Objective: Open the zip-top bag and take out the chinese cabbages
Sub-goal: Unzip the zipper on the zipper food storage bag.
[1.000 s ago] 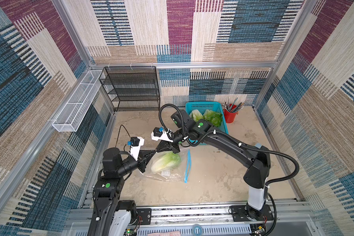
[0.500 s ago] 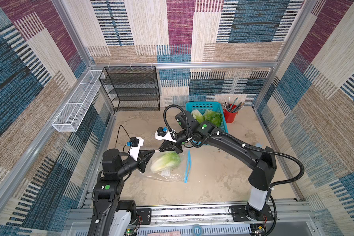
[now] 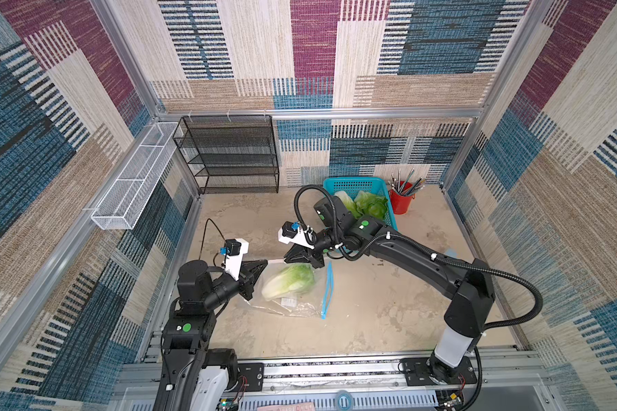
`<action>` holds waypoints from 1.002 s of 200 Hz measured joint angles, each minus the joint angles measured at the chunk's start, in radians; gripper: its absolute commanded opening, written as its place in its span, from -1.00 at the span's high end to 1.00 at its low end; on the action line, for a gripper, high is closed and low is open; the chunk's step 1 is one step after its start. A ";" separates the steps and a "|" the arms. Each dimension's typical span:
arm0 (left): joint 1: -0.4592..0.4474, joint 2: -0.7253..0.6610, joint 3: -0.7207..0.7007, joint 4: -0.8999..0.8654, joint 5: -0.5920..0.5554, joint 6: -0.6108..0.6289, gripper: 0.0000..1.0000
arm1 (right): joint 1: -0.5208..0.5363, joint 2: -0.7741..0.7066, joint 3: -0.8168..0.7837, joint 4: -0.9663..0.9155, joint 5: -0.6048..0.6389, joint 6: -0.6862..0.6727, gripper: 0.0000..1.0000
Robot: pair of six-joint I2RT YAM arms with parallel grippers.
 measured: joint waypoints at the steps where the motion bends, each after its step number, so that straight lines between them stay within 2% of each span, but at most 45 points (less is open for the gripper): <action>1: 0.000 0.000 0.000 0.000 0.000 0.000 1.00 | 0.000 -0.001 -0.001 0.001 0.000 0.000 1.00; 200: 0.000 -0.034 0.000 -0.045 -0.112 0.008 1.00 | -0.053 -0.115 -0.212 0.116 0.106 0.040 1.00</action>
